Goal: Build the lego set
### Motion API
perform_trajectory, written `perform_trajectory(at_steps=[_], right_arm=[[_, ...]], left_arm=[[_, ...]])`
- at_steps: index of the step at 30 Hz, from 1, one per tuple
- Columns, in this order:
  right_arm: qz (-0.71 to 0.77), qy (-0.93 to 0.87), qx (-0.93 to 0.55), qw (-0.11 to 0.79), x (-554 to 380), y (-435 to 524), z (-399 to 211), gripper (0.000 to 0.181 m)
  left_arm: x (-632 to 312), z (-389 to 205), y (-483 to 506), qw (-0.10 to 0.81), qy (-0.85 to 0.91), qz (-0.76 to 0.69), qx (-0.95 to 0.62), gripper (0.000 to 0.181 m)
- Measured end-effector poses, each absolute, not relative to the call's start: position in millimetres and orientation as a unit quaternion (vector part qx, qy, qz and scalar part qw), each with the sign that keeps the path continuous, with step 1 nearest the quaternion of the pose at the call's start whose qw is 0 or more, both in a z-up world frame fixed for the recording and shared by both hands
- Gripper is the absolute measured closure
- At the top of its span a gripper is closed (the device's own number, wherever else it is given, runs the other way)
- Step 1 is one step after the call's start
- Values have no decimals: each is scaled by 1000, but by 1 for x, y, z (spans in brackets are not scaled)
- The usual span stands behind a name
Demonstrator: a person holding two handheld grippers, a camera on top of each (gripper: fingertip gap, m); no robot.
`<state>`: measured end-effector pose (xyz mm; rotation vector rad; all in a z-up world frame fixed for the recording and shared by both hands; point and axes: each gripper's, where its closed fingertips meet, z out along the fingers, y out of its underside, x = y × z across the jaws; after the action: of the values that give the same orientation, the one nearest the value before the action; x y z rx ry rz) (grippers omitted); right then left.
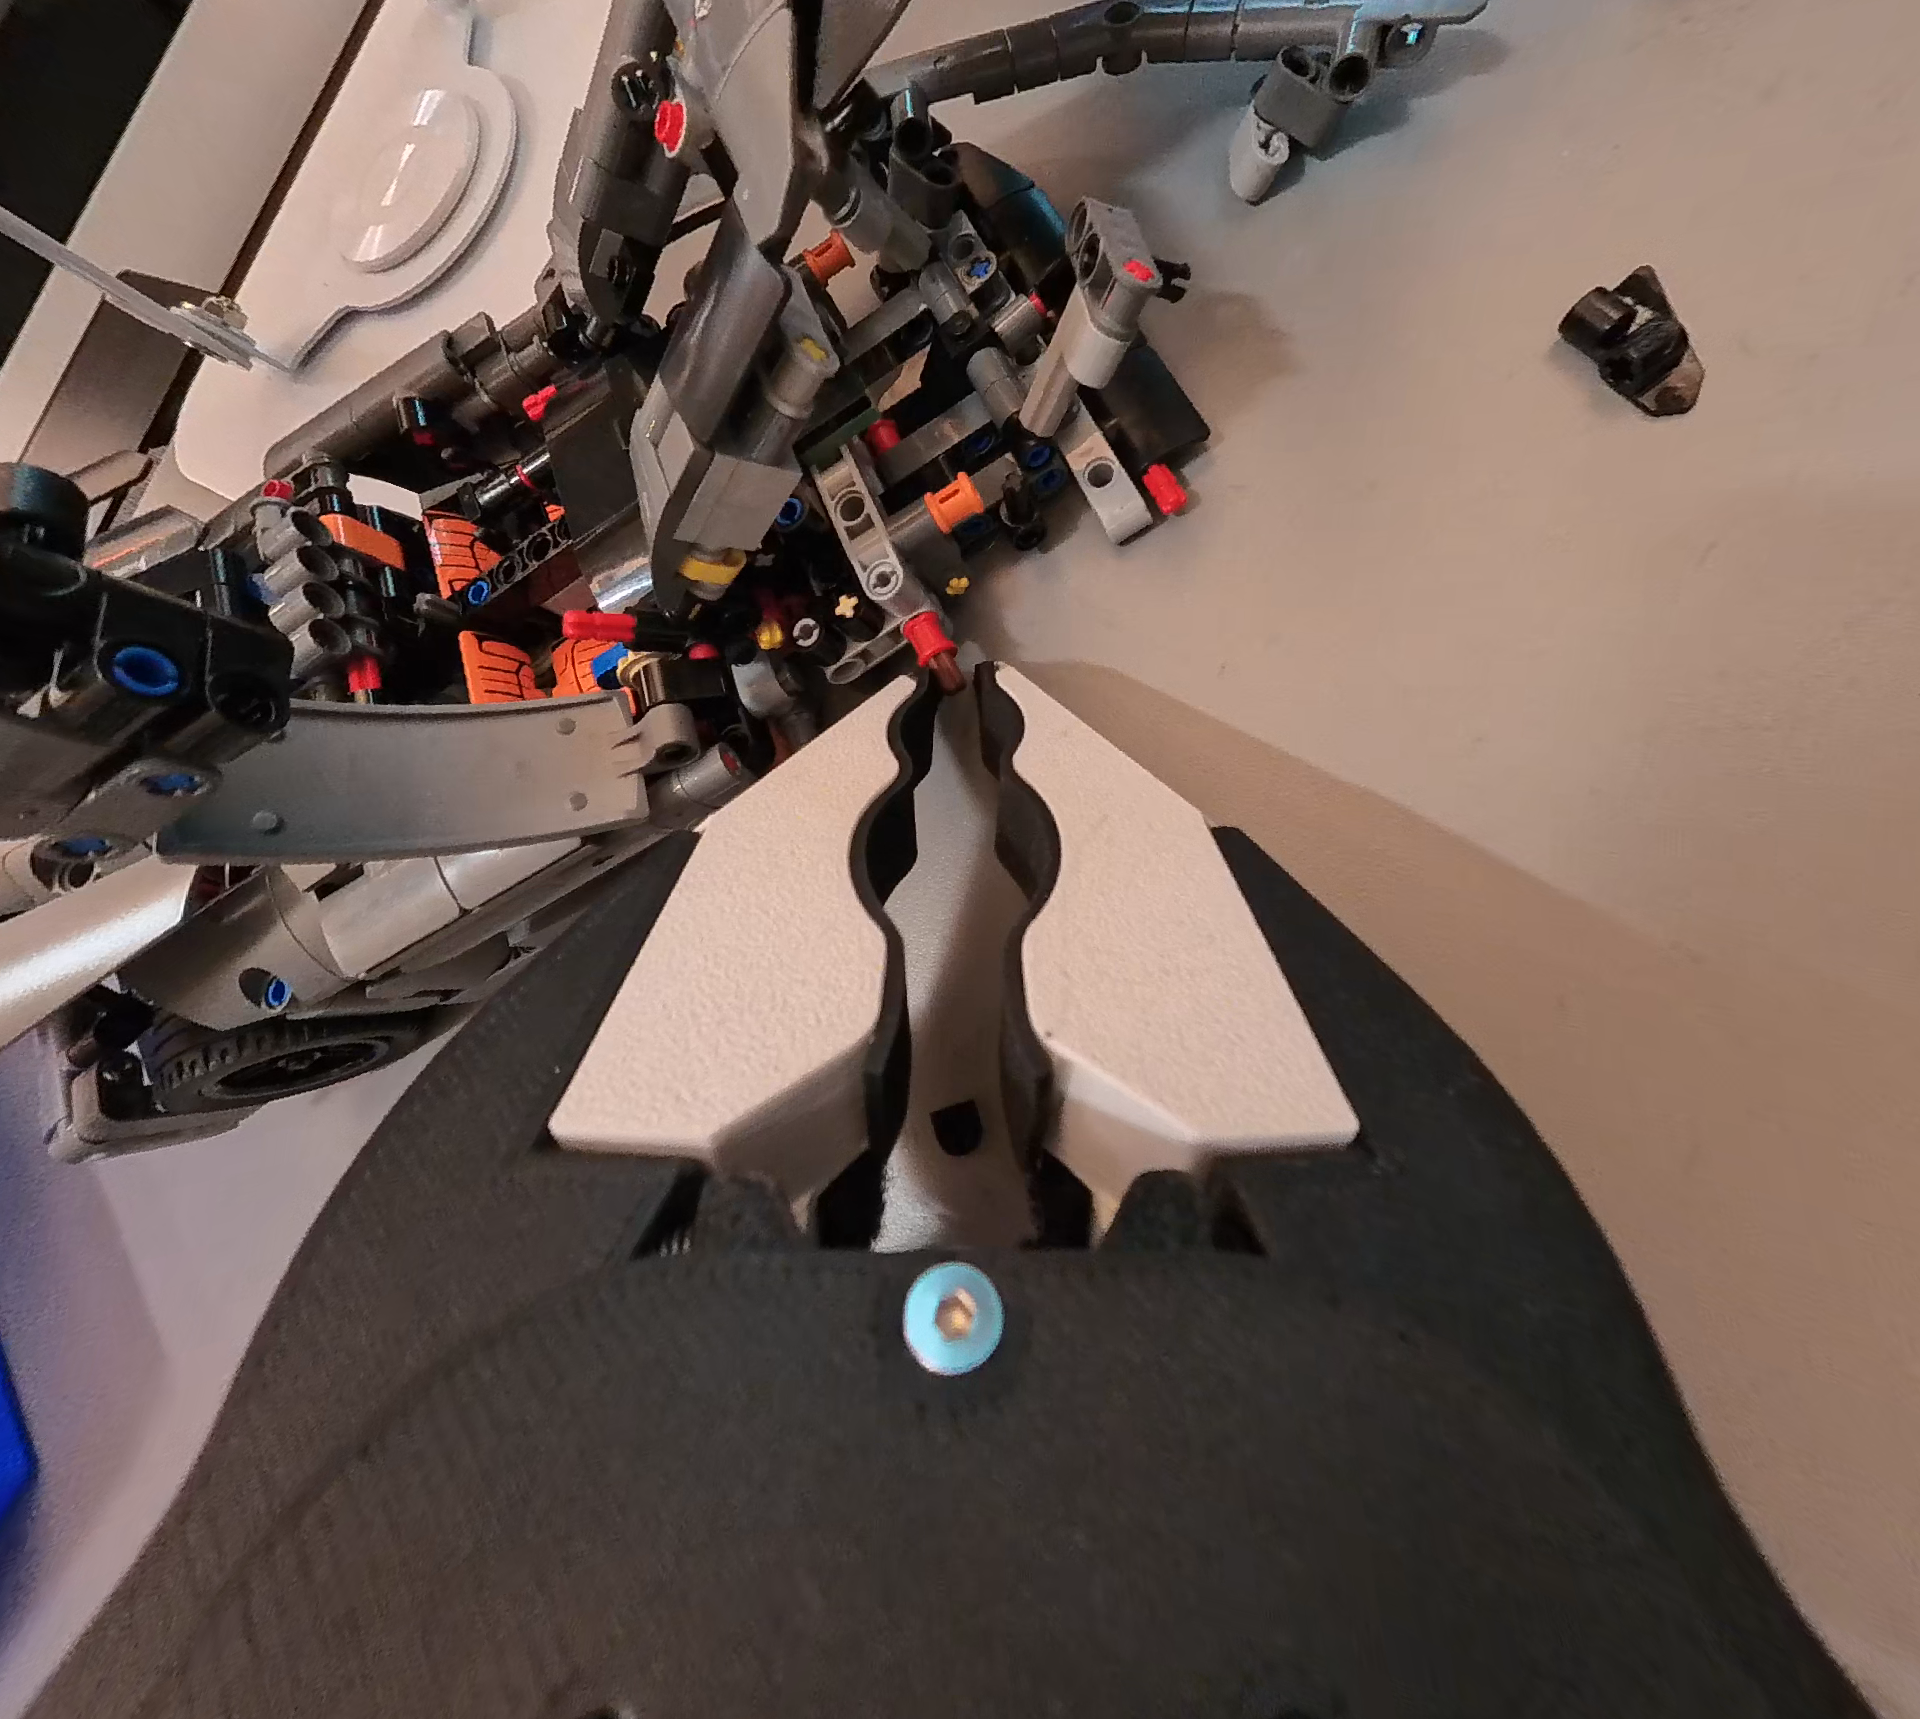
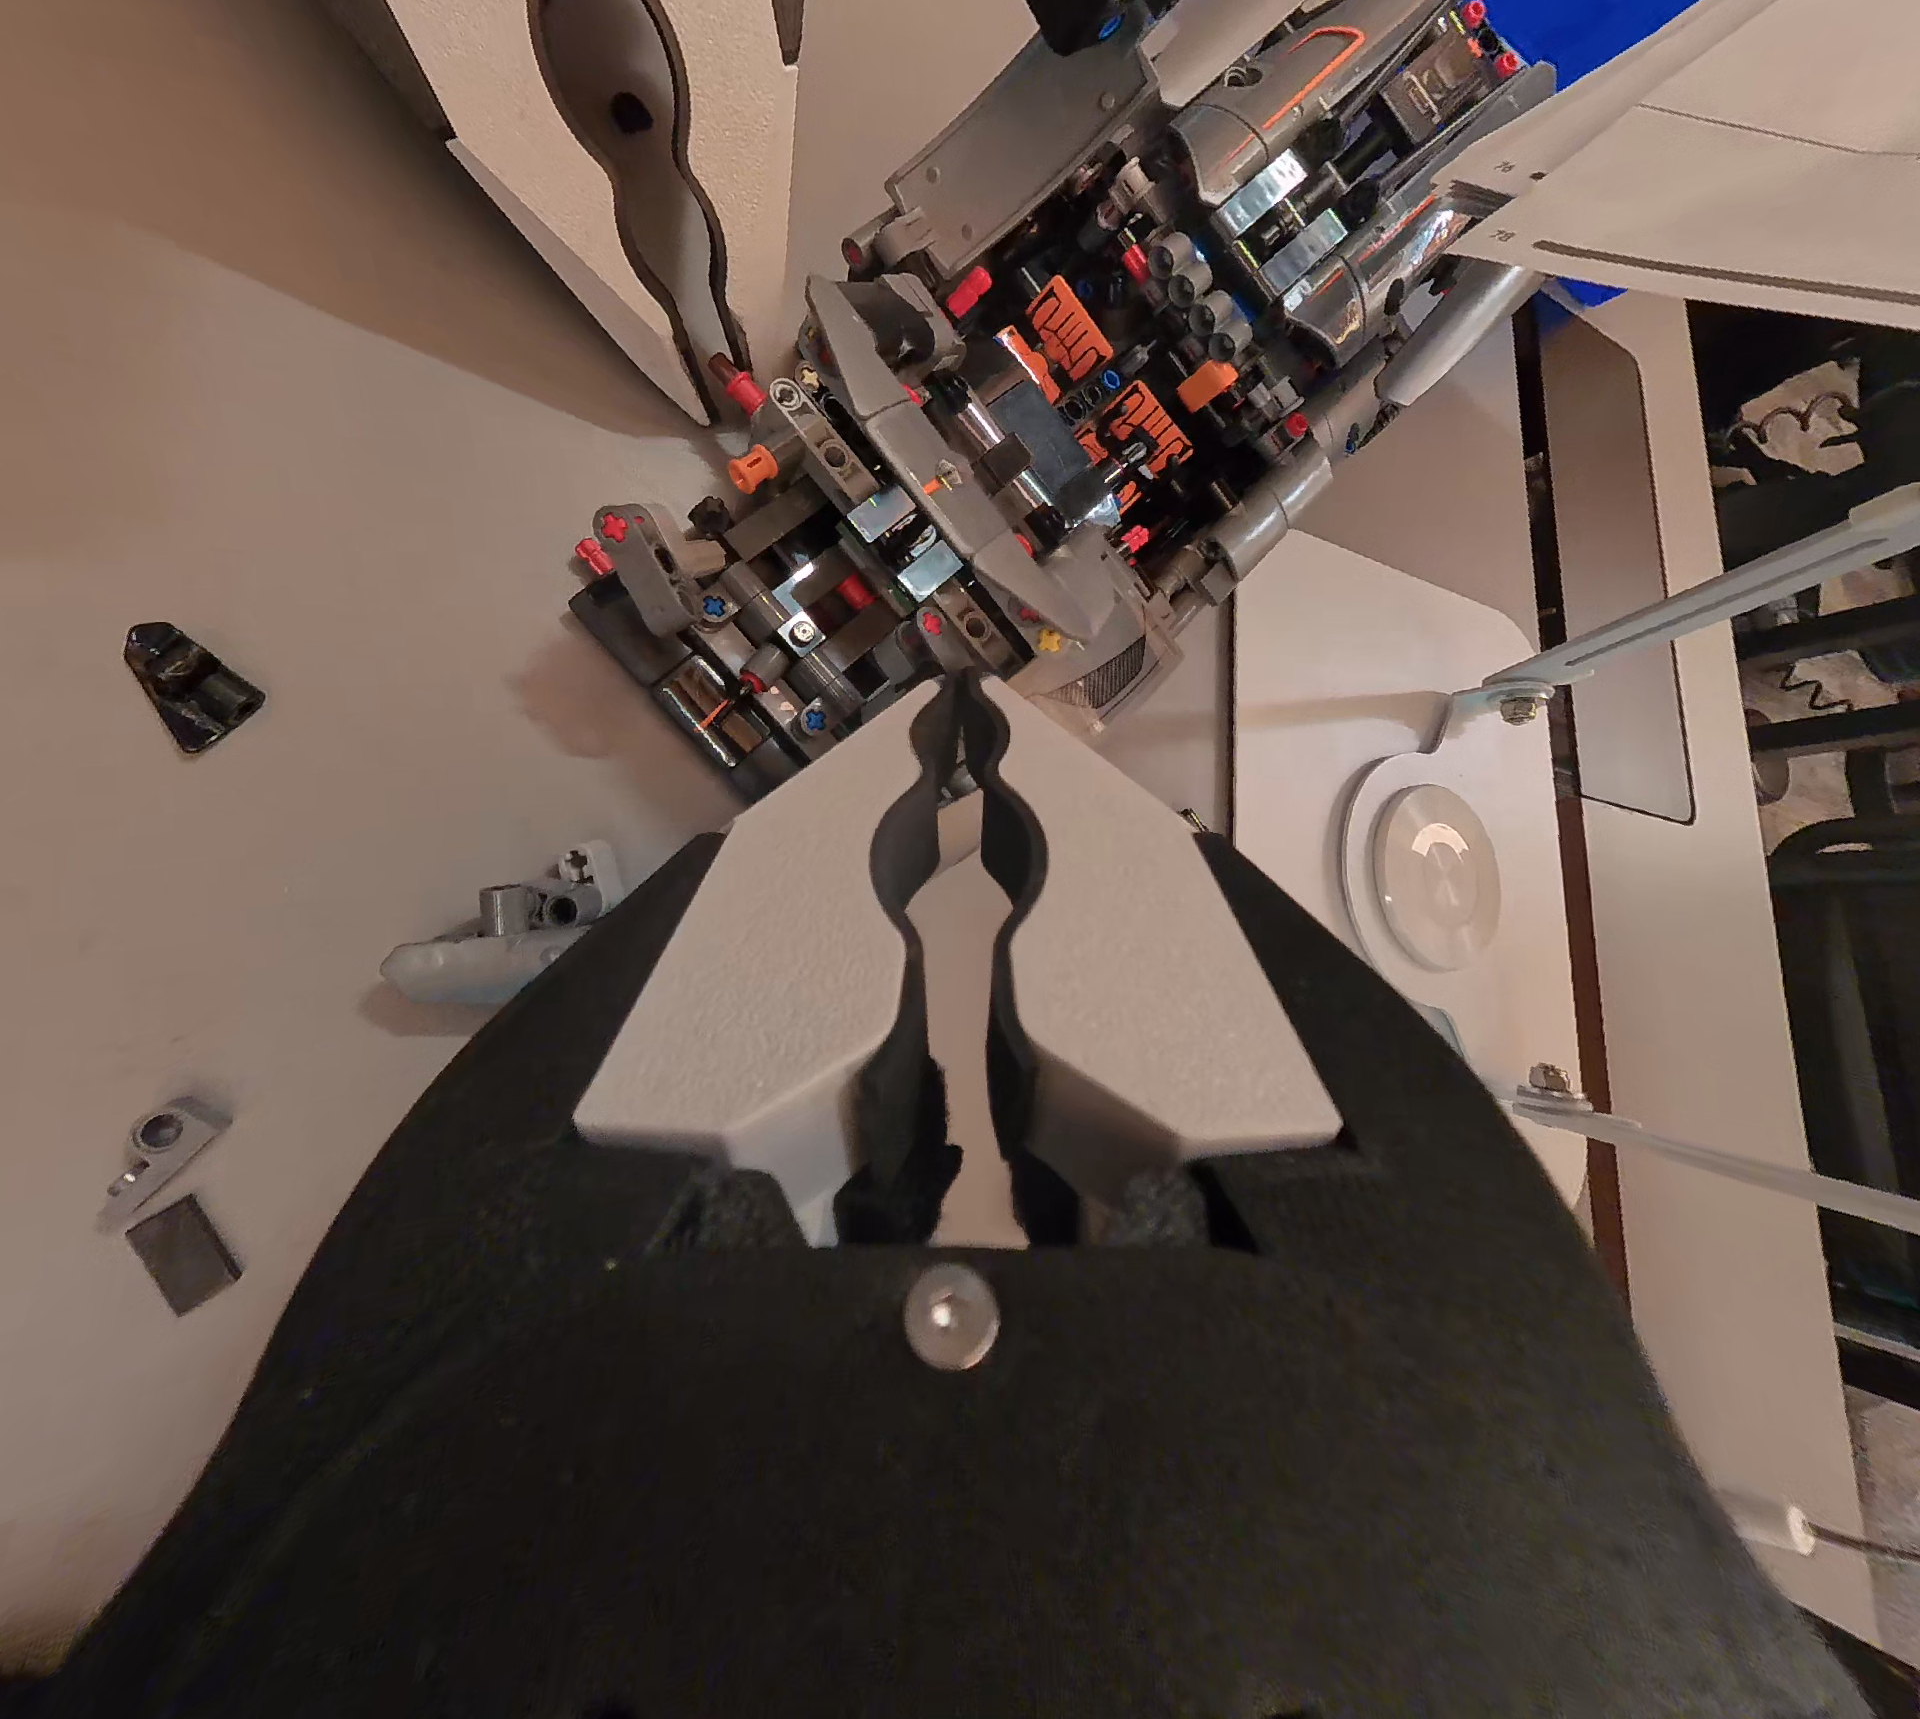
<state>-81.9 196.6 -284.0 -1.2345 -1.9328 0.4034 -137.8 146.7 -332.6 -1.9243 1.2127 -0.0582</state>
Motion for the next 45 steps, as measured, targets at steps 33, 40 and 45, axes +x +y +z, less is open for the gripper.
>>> perform_trajectory(at_steps=[33,40,45], right_arm=[[143,-755,-489,413,-89,203,-287,181],[129,-766,-473,416,-85,200,-282,181],[161,-775,-457,407,-81,189,-274,181]], left_arm=[[-138,-332,147,423,486,-19,-765,174],[-133,-319,143,453,492,-26,-743,160],[-121,-306,136,466,523,-7,-713,160]])
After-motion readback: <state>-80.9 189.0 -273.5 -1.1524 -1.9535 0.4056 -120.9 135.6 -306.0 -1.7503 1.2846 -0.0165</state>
